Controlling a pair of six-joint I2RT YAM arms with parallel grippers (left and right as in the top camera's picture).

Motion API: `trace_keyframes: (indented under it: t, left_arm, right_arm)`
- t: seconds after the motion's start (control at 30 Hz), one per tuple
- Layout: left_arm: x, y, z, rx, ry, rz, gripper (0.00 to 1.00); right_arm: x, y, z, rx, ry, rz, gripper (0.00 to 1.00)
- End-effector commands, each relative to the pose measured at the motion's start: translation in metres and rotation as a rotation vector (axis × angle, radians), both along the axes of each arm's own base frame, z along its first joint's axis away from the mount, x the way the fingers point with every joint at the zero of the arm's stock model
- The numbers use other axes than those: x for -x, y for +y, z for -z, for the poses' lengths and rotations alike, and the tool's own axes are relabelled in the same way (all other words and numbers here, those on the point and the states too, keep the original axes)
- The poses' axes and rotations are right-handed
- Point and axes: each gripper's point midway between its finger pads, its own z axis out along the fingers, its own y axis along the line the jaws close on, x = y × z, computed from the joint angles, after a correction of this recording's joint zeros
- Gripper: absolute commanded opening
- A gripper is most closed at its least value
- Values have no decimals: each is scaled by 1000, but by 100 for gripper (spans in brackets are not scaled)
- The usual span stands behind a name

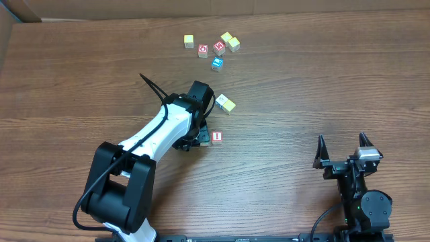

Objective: Flip 4 blocks
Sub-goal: 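Set the green B block down left of the red I block and release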

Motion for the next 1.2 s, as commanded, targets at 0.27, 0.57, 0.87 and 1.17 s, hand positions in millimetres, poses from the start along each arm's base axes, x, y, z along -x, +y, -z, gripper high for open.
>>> trace_keyframes:
  t: [0.27,0.57,0.87,1.17]
  left_arm:
    - [3,-14,4,67,16,-4,4]
    - [3,-16,4,78,14,-19,4]
    - [-5,-20,3,97,-15,-16,4]
    - [-10,-22,3,105,-35,7,4]
  right_arm:
    - [0,0,2,1,-4,-2,100]
    - [0,0,2,1,-4,-2,100]
    - [0,0,2,1,-4,-2,100]
    - [0,0,2,1,-4,-2,100]
